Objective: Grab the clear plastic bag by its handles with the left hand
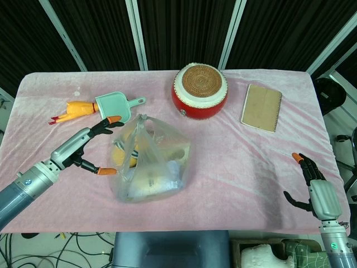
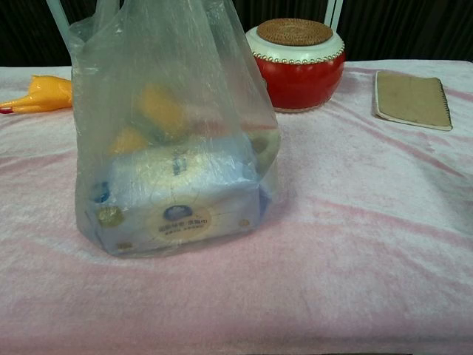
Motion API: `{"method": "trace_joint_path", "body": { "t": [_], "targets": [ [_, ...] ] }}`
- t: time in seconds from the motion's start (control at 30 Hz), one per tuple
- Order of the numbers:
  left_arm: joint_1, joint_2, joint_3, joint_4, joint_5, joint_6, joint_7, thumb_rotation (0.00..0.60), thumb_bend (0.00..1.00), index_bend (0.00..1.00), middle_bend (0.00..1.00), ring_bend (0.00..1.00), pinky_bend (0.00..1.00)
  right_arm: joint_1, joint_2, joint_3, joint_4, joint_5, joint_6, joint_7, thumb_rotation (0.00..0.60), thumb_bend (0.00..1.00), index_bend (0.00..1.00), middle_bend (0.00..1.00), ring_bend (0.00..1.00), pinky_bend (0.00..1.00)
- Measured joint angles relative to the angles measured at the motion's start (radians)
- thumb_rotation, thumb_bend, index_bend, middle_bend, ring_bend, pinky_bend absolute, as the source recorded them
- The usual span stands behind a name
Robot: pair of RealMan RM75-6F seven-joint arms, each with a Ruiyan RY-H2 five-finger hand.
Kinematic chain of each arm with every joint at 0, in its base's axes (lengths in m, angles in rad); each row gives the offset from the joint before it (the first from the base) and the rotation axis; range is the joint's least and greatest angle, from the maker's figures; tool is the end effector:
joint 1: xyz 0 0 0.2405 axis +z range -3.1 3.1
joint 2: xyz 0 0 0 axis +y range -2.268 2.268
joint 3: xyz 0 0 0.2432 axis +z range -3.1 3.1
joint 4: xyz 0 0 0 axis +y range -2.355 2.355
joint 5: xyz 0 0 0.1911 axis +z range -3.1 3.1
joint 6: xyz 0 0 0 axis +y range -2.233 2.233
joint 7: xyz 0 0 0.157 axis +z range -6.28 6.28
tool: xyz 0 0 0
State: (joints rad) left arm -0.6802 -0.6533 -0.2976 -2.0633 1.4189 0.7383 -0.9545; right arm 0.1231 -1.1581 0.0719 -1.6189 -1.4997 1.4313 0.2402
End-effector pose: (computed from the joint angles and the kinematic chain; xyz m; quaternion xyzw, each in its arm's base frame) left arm -0.0841 0.3015 0.1864 -0.5930 -0.6290 -0.4756 0.1628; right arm -0.2812 -0.2061 0.1538 0.5477 -0.4688 0.4694 0.5098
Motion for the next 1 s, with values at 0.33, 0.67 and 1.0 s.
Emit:
{"method": "trace_joint_path", "body": {
  "t": [0.33,0.67,1.0],
  "targets": [
    [-0.015,-0.003,-0.002,-0.009,-0.016,-0.012,0.008,0.6,0.04,0.03,0.11,0.06,0.15,0.0,0.001,0.0,-0.002,-0.001,0.0,0.002,0.6,0.22,0.0,0.0,0.0,0.17],
    [-0.034,-0.017,-0.007,-0.006,-0.042,-0.031,0.019,0.6,0.04,0.03,0.11,0.06,0.15,0.0,0.002,0.001,-0.002,0.0,0.0,0.003,0.6,0.22,0.0,0.0,0.0,0.17],
    [-0.06,-0.046,-0.011,0.0,-0.083,-0.059,0.05,0.6,0.04,0.05,0.12,0.07,0.16,0.0,0.003,0.001,-0.001,0.002,-0.002,0.007,0.6,0.22,0.0,0.0,0.0,0.17]
  ]
}}
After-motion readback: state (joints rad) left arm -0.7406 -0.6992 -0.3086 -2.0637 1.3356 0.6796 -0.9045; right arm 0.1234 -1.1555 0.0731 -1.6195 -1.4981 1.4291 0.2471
